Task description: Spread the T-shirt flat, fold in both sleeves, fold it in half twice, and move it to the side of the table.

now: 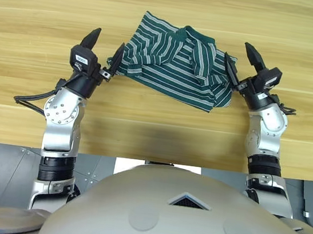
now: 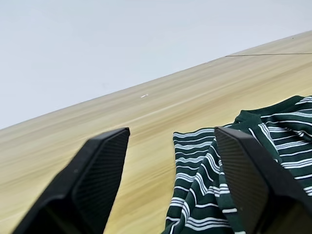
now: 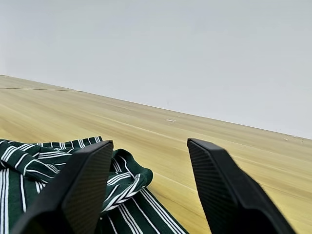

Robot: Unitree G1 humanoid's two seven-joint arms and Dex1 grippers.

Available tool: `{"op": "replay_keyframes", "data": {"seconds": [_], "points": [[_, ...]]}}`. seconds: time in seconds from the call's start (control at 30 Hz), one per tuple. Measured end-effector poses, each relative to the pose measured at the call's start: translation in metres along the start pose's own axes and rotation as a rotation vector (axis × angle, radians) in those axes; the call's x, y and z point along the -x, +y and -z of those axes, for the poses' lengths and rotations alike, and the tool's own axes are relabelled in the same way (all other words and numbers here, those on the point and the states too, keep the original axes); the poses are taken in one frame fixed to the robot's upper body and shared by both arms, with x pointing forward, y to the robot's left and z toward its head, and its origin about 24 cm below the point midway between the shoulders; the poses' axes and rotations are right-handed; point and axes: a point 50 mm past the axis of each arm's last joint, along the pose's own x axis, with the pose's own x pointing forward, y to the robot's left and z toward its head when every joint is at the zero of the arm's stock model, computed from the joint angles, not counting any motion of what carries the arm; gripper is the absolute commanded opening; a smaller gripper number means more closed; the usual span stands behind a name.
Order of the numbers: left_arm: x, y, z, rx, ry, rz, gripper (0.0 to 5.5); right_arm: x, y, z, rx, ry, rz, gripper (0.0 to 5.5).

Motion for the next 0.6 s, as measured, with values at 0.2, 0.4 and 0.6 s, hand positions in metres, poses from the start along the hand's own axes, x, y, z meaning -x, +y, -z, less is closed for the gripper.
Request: {"op": "replay_keyframes", "data": {"seconds": [0.2,0.4,0.6], "points": [[-0.003,0.000,-0.004,0.030,-0.052,-0.013,3.09,0.001,-0.004,0.000,-0.033,-0.008,0.016,2.81],[-0.007,0.001,-0.007,0.083,-0.106,-0.048,3.09,-0.003,-0.007,-0.004,-0.067,-0.032,0.006,2.81],[-0.007,0.005,-0.008,0.085,-0.151,-0.097,2.74,-0.001,-0.012,-0.005,-0.085,-0.041,0.023,2.81]]}}
